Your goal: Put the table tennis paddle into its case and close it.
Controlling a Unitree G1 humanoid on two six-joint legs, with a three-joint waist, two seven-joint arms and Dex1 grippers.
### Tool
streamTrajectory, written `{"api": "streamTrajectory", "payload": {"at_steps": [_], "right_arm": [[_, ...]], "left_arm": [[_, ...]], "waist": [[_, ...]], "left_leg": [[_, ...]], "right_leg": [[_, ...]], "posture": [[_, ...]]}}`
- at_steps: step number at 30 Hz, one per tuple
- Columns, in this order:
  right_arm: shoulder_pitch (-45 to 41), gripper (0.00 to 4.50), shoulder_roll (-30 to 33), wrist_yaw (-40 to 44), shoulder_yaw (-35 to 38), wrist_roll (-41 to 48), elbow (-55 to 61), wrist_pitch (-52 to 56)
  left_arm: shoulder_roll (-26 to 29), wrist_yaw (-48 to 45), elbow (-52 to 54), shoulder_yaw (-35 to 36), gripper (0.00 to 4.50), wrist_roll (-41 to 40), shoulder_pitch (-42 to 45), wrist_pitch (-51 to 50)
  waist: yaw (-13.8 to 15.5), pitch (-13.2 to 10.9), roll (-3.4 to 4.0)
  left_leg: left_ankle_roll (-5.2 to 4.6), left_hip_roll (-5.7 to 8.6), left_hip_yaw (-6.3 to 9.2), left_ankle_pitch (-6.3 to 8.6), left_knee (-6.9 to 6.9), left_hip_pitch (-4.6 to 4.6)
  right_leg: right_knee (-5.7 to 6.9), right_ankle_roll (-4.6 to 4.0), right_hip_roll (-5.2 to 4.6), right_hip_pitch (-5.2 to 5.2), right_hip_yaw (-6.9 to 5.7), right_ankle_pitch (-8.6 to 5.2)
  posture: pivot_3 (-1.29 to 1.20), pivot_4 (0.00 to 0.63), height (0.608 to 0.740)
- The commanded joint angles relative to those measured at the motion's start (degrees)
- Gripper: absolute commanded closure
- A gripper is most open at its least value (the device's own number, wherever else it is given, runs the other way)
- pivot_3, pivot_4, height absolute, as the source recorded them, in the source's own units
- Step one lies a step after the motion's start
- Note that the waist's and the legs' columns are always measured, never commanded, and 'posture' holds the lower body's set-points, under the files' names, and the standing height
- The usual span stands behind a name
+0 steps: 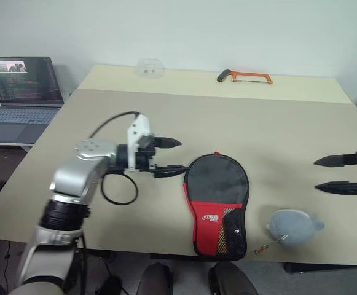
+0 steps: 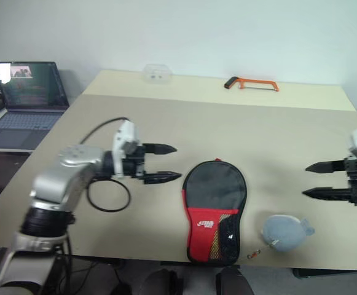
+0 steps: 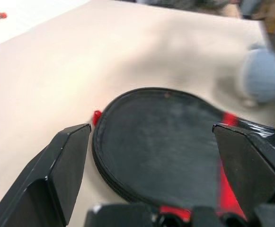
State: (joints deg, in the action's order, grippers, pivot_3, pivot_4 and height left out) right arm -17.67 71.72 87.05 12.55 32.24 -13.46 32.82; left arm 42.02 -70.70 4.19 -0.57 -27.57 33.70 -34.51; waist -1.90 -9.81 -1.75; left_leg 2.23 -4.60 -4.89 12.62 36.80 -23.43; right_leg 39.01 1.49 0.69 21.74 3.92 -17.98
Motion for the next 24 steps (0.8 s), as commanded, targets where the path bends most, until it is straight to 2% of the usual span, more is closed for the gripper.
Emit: {"api": "streamTrajectory", "payload": {"at_steps": [1, 6, 9, 14, 17, 24], "right_arm": [[-0.4, 0.02, 1.8, 3.0, 2.1, -1.9, -5.7, -4.1], [4.9, 0.02, 5.2, 5.4, 5.2, -1.9, -10.5, -9.6], [9.0, 0.02, 7.2, 5.4, 9.2, -0.5, -11.0, -12.0], [19.7, 0.02, 9.6, 5.4, 18.2, 4.8, -3.6, -9.5], [28.8, 0.02, 9.9, 5.4, 23.7, 6.5, -0.7, -11.2], [32.7, 0.02, 8.1, 5.4, 29.0, 7.2, 3.2, -9.7]], "left_arm": [[4.7, -3.2, -0.2, 2.7, 0.00, -1.2, -0.3, 0.1], [13.4, -8.7, -6.5, 7.4, 0.00, -1.6, -1.7, 2.1], [18.0, -11.0, -11.3, 10.7, 0.00, -1.5, -2.8, 4.4], [23.7, -15.3, -16.4, 13.2, 0.00, -1.8, -2.5, 6.0], [25.0, -15.5, -15.5, 12.4, 0.00, -1.2, -2.5, 6.5], [26.3, -18.0, -17.3, 10.2, 0.00, 0.5, -1.4, 9.2]], "waist": [[0.0, 0.0, -0.01], [0.0, -0.1, 0.08], [0.0, -0.1, 0.11], [0.0, -0.2, 0.16], [0.0, -0.2, 0.10], [0.1, -0.2, 0.10]], "left_leg": [[0.00, 0.00, 0.00, 0.00, 0.00, 0.00], [0.00, 0.00, -0.06, 0.00, 0.01, -0.06], [0.00, -0.04, -0.10, 0.00, 0.01, -0.40], [0.00, -0.04, -0.15, 0.00, 0.01, -0.40], [0.01, -0.05, -0.13, 0.00, -0.01, -0.42], [0.00, -0.05, -0.11, 0.00, 0.05, -0.40]], "right_leg": [[0.00, 0.00, 0.00, 0.01, -0.01, 0.00], [0.02, 0.00, 0.00, 0.09, -0.01, -0.01], [0.08, -0.01, 0.02, 0.51, -0.10, 0.00], [0.07, 0.00, 0.02, 0.52, -0.14, -0.01], [0.06, 0.06, 0.02, 0.51, -0.17, -0.04], [0.07, 0.26, 0.01, 0.46, -0.19, -0.12]], "posture": [[0.00, 0.150, 0.740], [0.00, 0.150, 0.740], [0.00, 0.150, 0.740], [0.00, 0.150, 0.740], [0.00, 0.150, 0.740], [0.00, 0.150, 0.740]]}}
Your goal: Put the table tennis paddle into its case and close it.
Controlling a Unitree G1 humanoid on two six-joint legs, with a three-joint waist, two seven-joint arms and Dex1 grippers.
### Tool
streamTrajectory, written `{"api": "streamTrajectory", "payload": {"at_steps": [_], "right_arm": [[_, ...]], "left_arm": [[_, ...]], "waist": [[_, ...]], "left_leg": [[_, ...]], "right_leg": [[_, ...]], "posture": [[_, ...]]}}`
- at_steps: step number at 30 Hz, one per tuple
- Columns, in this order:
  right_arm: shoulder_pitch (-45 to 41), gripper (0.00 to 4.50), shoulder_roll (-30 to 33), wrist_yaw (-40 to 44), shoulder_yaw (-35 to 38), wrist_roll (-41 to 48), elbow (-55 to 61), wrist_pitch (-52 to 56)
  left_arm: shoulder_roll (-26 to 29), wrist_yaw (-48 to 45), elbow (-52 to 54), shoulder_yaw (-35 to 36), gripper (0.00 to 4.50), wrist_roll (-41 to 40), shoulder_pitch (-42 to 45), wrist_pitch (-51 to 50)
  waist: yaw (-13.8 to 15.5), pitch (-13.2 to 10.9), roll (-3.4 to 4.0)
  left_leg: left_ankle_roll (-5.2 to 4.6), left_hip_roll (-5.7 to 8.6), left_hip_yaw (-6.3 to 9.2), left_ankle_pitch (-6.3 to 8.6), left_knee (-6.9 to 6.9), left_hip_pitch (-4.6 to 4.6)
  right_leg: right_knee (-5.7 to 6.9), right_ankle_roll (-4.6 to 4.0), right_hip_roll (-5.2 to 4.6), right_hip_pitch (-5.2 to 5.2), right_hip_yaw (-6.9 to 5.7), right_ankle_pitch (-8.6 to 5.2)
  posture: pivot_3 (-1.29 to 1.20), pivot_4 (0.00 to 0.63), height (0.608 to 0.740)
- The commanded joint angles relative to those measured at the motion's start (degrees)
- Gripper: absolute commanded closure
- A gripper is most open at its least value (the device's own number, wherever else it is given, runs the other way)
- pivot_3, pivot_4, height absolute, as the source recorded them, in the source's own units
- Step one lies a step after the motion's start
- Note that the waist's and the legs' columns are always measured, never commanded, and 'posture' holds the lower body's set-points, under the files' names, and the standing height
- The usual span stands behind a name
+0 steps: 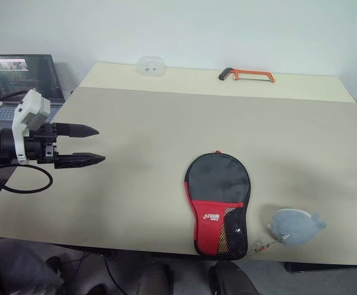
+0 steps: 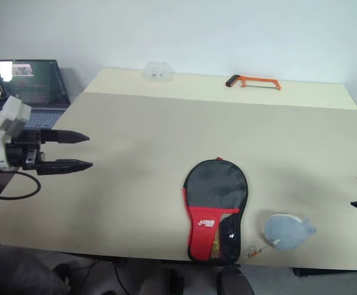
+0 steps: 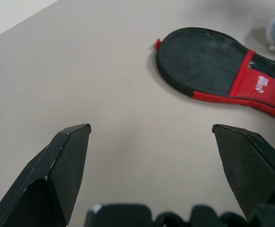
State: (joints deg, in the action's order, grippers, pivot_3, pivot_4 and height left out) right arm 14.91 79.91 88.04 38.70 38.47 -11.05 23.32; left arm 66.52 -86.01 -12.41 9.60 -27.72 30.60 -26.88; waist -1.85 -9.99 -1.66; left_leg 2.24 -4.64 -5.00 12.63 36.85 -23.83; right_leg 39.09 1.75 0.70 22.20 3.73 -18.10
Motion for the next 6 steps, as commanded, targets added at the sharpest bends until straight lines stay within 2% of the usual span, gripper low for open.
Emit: {"api": "streamTrajectory", "payload": {"at_steps": [1, 6], "right_arm": [[0.2, 0.02, -0.2, 4.5, 2.9, 0.6, 0.8, -0.5], [0.7, 0.02, -1.1, 4.5, 4.1, 0.0, 2.1, 0.0]], "left_arm": [[1.8, -2.9, -1.2, -0.4, 0.00, 1.0, 2.1, 2.2], [1.0, -2.4, -2.2, -2.1, 0.00, 2.8, 3.1, 4.6]], "waist": [[0.0, 0.0, 0.00], [0.0, 0.0, 0.00]], "left_leg": [[0.00, 0.01, 0.00, 0.00, 0.00, 0.01], [0.00, 0.01, -0.01, 0.00, 0.02, -0.01]], "right_leg": [[0.01, 0.00, 0.00, 0.00, 0.00, 0.00], [0.02, -0.01, 0.01, 0.01, 0.02, 0.01]], "posture": [[0.00, 0.150, 0.740], [0.00, 0.150, 0.740]]}}
